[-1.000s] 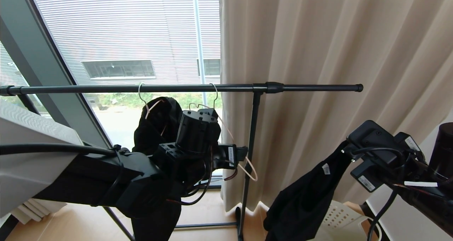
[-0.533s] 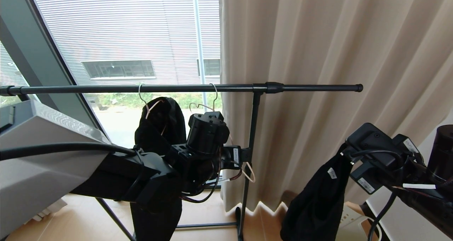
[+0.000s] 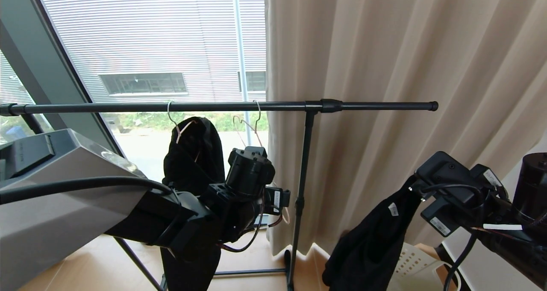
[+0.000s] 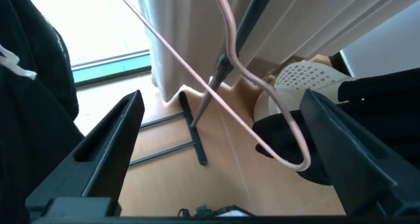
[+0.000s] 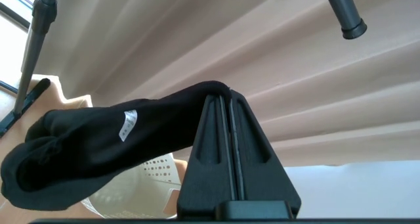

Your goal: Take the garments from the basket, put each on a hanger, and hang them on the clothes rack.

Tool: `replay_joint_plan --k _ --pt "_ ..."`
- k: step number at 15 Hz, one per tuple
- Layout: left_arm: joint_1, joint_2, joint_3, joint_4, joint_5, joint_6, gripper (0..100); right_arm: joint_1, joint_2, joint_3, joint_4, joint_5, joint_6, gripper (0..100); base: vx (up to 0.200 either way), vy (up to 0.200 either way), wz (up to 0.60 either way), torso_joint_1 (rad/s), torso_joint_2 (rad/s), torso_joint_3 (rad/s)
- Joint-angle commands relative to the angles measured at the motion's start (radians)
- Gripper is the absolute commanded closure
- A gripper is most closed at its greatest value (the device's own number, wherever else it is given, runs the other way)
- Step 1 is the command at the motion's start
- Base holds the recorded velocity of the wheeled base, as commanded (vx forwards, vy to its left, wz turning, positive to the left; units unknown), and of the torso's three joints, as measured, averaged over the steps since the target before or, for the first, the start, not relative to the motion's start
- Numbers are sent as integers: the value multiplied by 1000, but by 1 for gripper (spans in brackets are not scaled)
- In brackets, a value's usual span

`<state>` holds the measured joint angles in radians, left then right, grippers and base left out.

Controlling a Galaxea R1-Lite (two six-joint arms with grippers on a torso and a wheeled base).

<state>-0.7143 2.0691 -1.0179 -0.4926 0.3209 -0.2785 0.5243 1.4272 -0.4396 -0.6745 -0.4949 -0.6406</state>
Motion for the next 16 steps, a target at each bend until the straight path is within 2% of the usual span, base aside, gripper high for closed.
replay_joint_plan --k 1,4,6,10,16 --pt "10 -29 7 -1 1 4 0 0 2 -1 0 -1 -1 100 0 0 0 0 0 0" --pt "38 -34 -4 -8 12 56 0 0 7 1 0 1 -1 100 0 0 0 0 0 0" --pt "38 -40 -7 -8 12 59 0 0 13 -1 0 1 -1 100 0 0 0 0 0 0" --pt "39 -63 -7 -6 14 114 0 0 15 -1 -2 1 -1 100 0 0 0 0 0 0" --pt "30 -38 -10 -4 15 136 0 0 16 -1 -2 1 1 100 0 0 0 0 0 0"
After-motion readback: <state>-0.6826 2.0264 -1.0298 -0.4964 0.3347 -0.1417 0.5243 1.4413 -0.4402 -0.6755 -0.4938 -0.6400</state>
